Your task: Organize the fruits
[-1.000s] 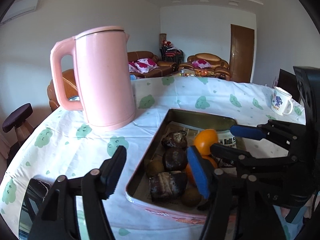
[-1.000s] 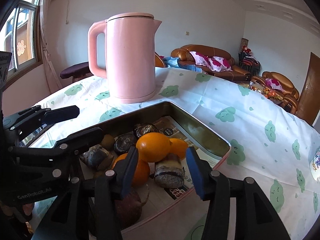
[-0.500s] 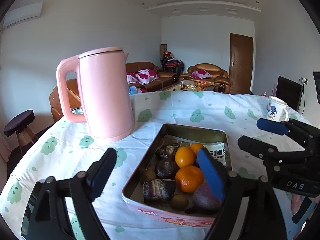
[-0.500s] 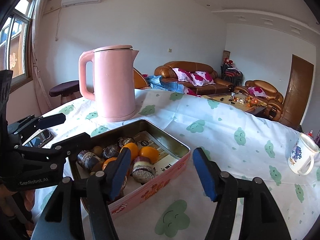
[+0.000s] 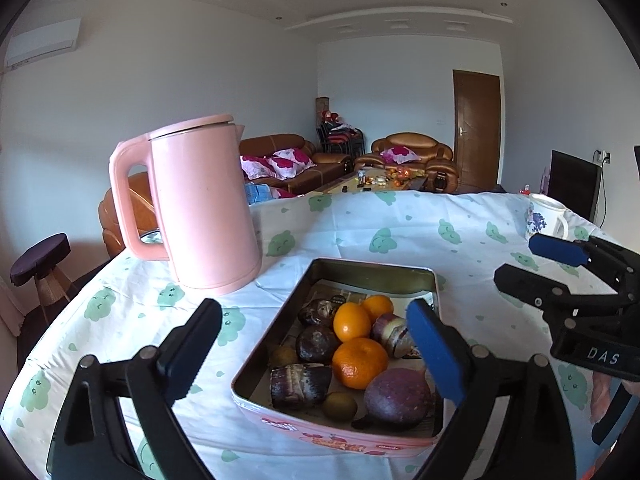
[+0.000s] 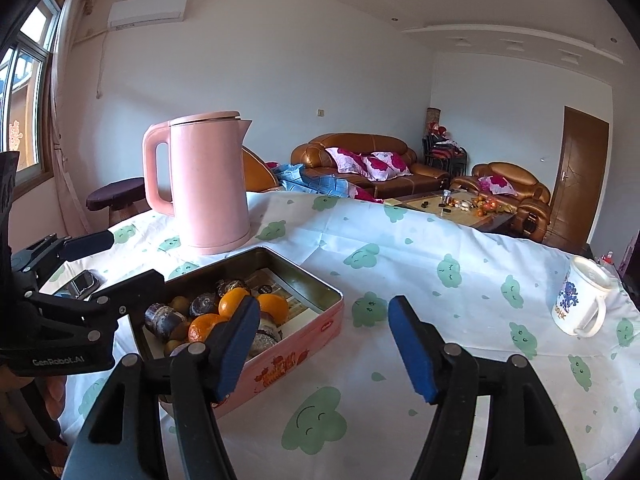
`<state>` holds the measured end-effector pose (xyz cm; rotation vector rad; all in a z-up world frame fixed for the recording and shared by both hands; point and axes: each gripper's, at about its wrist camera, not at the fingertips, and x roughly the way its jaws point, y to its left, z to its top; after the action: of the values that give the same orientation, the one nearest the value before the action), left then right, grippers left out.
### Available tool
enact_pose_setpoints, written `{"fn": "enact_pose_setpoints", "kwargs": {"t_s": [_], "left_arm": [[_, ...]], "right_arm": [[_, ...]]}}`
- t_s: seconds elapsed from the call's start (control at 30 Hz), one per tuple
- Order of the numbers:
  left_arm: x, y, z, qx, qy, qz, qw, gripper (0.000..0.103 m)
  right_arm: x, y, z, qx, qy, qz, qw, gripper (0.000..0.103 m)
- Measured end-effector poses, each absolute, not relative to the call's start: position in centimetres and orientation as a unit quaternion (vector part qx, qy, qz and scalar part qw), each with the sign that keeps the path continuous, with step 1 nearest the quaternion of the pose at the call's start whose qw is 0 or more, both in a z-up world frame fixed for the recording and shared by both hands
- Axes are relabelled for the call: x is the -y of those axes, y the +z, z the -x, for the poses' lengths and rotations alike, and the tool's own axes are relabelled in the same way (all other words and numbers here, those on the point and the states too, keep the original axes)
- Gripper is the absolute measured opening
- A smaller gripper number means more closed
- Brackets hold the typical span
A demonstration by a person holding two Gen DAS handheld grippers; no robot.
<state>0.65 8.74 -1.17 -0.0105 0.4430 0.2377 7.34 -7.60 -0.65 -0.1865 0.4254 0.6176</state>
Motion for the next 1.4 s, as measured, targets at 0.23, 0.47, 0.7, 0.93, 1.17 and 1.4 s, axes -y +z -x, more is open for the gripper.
{"fn": "enact_pose_setpoints", "kwargs": {"t_s": [0.23,0.47,0.7,0.93,1.17,1.4], "left_arm": [[-8.2,-1.3,-0.6,-0.219,0.116,0.002,0.969,0.097],[-7.5,-1.4,-0.6,-0.220,0.110,-0.003,0.969,0.098],[-7.3,-1.3,-0.6,-0.218,0.110,-0.005,0.970,0.099],[-7.4,-1.2,-0.6,-0.216,0.113,0.003,0.970,0.103],[-7.1,-1.0,-0.4,-0.215,0.114,0.003,0.970,0.103],[-6.1,-0.8,-0.5,-0.213,0.104,-0.002,0.972,0.103]], "right_arm": [[8.7,-0.7,-7.1,-0.201,0.293,0.086,0.931,0.069],[9.6,-0.9,-7.2,-0.205,0.288,0.073,0.933,0.069],[10.5,-0.6,-6.7,-0.191,0.285,0.062,0.937,0.078],[11.0,-0.4,-6.4,-0.187,0.282,0.063,0.939,0.078],[11.6,-0.1,-6.2,-0.179,0.273,0.068,0.943,0.078],[12.2,-0.1,-6.2,-0.178,0.267,0.065,0.945,0.078]]}}
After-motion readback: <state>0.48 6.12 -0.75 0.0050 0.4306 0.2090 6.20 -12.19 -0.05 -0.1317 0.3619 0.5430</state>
